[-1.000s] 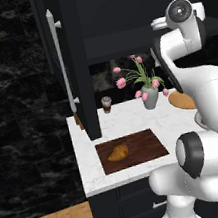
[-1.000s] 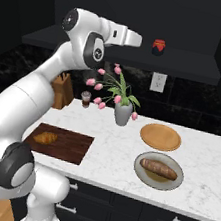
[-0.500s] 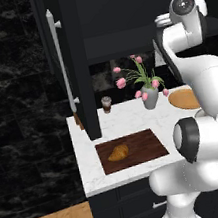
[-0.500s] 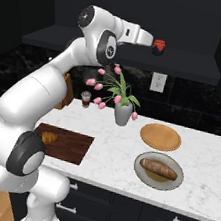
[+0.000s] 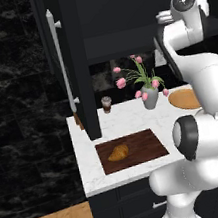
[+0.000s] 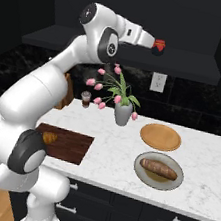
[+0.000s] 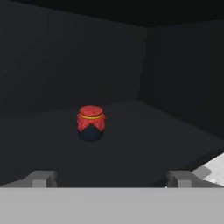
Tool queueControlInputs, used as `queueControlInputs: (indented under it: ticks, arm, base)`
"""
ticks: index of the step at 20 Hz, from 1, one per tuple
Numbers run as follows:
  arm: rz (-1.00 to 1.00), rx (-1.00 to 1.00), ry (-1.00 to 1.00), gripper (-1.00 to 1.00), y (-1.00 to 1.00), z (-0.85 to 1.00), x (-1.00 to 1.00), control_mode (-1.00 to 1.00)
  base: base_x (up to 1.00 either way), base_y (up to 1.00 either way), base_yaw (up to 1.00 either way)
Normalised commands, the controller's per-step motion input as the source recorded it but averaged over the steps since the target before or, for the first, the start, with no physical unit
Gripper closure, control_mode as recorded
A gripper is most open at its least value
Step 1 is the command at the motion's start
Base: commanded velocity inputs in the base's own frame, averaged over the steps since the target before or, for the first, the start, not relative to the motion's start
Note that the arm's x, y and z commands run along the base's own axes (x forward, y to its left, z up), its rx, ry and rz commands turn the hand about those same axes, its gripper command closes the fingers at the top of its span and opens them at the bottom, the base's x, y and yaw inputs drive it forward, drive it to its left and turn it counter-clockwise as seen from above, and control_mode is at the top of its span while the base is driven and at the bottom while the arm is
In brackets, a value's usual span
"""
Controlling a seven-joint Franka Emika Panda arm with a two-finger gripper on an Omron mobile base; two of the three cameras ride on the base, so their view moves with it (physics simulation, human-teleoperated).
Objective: From the different types of pastries on the counter, select a croissant and place it on the cutting board. Then retrieve a jar of jam from the cabinet and place it alongside the croissant on the cutting board.
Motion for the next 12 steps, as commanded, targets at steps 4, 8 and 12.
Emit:
queueControlInputs:
  ticks: [4,8,12]
  arm:
    - [-0.21,0.16,-0.06,-1.0,0.34,0.0,0.29,-1.0]
    - [-0.14,0.06,-0.01,-1.0,0.25,0.01,0.31,-1.0]
    - [0.0,0.0,0.0,-1.0,0.0,0.0,0.11,-1.0]
  base:
    - [0.0,0.0,0.0]
    - [0.0,0.0,0.0]
    - [0.0,0.0,0.0]
